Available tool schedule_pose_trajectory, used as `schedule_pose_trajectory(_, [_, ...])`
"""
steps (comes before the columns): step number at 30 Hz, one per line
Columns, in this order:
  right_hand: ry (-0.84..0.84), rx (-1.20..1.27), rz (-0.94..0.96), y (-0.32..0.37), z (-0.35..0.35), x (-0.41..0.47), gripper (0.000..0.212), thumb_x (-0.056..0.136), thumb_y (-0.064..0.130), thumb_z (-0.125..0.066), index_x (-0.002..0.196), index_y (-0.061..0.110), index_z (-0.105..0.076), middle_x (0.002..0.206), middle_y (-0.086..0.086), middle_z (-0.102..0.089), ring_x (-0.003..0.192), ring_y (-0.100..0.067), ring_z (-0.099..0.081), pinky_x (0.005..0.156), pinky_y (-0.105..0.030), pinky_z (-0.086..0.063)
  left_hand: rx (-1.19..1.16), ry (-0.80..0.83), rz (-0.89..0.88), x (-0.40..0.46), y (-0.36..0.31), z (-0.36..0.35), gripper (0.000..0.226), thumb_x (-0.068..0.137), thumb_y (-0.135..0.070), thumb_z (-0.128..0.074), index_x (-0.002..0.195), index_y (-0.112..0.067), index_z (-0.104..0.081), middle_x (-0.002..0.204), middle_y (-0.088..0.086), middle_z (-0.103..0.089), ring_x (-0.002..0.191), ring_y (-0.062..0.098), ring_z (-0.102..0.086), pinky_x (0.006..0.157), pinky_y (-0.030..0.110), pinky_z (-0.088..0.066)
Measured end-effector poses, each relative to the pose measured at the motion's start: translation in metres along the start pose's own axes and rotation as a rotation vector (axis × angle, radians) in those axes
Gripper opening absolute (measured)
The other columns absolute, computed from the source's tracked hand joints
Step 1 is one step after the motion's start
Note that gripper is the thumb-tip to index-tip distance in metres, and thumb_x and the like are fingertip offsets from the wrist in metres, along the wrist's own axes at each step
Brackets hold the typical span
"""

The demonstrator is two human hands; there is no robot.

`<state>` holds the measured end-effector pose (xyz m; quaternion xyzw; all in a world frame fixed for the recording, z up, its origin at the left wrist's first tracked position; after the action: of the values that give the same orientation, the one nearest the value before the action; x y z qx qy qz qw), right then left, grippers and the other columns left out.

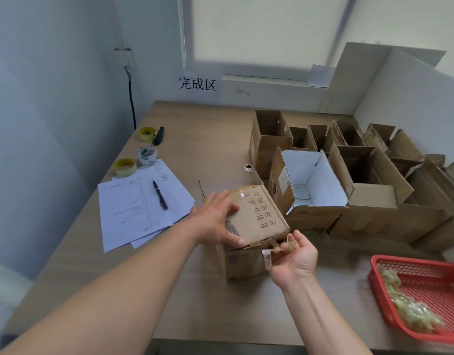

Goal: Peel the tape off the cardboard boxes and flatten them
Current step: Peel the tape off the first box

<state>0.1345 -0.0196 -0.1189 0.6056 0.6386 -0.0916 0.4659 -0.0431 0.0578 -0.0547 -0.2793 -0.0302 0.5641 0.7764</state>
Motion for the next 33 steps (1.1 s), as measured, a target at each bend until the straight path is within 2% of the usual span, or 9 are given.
schedule_pose_trajectory(6, [-0.035,-0.325,-0.2,0.019,-0.01,0.011,0.032,0.09,0.038,-0.066,0.065,0.019,-0.062,0.043,0.008,-0.037,0.036,-0.01,-0.037,0.046,-0.024,-0.047,-0.013,-0.025,0.028,-0.001,-0.004,-0.004,0.099,0.067,-0.061,-0.082,0.147,-0.032,-0.032,0.164,-0.012,0.001,0.15,0.012,0.007,0.118,0.056,-0.008])
schedule_pose_trajectory(7, [-0.055,-0.339,-0.202,0.024,-0.009,0.013,0.03,0.089,0.034,-0.069,0.064,0.017,-0.063,0.045,0.008,-0.039,0.04,-0.011,-0.04,0.049,-0.026,-0.05,-0.003,-0.027,0.026,0.0,-0.006,-0.005,0.099,0.067,-0.061,-0.081,0.148,-0.032,-0.032,0.164,-0.011,0.002,0.15,0.013,0.007,0.118,0.056,-0.008])
schedule_pose_trajectory(11, [-0.14,-0.322,-0.158,0.037,-0.008,0.022,0.024,0.081,0.018,-0.075,0.061,0.011,-0.064,0.046,0.005,-0.05,0.06,-0.012,-0.052,0.095,-0.031,-0.052,0.013,-0.036,0.027,0.002,-0.01,-0.008,0.098,0.067,-0.063,-0.08,0.146,-0.033,-0.032,0.165,-0.009,0.002,0.151,0.016,0.008,0.12,0.06,-0.008])
schedule_pose_trajectory(14, [-0.139,-0.292,-0.103,0.04,-0.016,0.025,0.01,0.081,0.006,-0.071,0.072,0.005,-0.066,0.057,-0.004,-0.067,0.073,-0.016,-0.064,0.092,-0.035,-0.055,0.008,-0.041,0.044,0.003,-0.008,-0.009,0.099,0.066,-0.065,-0.08,0.146,-0.033,-0.032,0.165,-0.009,0.002,0.151,0.018,0.008,0.119,0.06,-0.008])
schedule_pose_trajectory(17, [-0.22,-0.293,0.162,0.049,-0.014,0.028,0.013,0.079,-0.005,-0.067,0.089,0.004,-0.068,0.077,-0.014,-0.068,0.065,-0.021,-0.067,0.072,-0.038,-0.06,-0.005,-0.042,0.047,0.004,-0.006,-0.011,0.099,0.066,-0.065,-0.08,0.146,-0.033,-0.032,0.165,-0.008,0.004,0.152,0.019,0.01,0.119,0.06,-0.005])
schedule_pose_trajectory(19, [-0.252,-0.357,0.426,0.06,-0.012,0.026,0.017,0.082,-0.007,-0.066,0.083,0.008,-0.061,0.074,-0.013,-0.059,0.055,-0.017,-0.058,0.063,-0.032,-0.056,-0.015,-0.042,0.046,0.004,-0.005,-0.011,0.101,0.065,-0.066,-0.08,0.147,-0.033,-0.031,0.165,-0.009,0.005,0.151,0.019,0.011,0.119,0.06,-0.004])
schedule_pose_trajectory(25, [-0.132,-0.839,0.841,0.087,-0.026,0.02,0.02,0.081,-0.001,-0.07,0.073,0.01,-0.055,0.065,-0.005,-0.049,0.064,-0.021,-0.045,0.065,-0.037,-0.045,-0.014,-0.054,0.046,0.006,0.0,-0.01,0.101,0.064,-0.067,-0.079,0.147,-0.033,-0.032,0.164,-0.011,0.003,0.151,0.017,0.008,0.119,0.059,-0.008])
schedule_pose_trajectory(29, [-0.052,-1.08,0.699,0.097,-0.03,0.03,0.013,0.083,0.009,-0.074,0.083,0.01,-0.061,0.084,-0.014,-0.07,0.079,-0.032,-0.068,0.073,-0.049,-0.059,-0.02,-0.042,0.059,0.006,-0.002,-0.011,0.103,0.065,-0.066,-0.08,0.149,-0.033,-0.03,0.165,-0.01,0.006,0.151,0.018,0.012,0.119,0.059,-0.005])
schedule_pose_trajectory(33, [0.039,-1.196,0.514,0.103,-0.033,0.039,0.005,0.088,0.008,-0.069,0.089,0.008,-0.064,0.089,-0.015,-0.073,0.087,-0.034,-0.071,0.065,-0.04,-0.058,-0.019,-0.033,0.056,0.007,-0.008,-0.01,0.103,0.066,-0.064,-0.08,0.149,-0.033,-0.029,0.165,-0.011,0.006,0.151,0.016,0.013,0.12,0.059,-0.005])
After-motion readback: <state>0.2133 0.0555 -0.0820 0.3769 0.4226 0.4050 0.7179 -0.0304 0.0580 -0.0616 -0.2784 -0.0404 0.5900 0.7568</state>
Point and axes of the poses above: each hand's wrist, its own x-axis towards the middle knuckle, its own z-axis out of the back of the hand, y = z × x, the point moved 7 cm from there along x, towards the middle knuckle
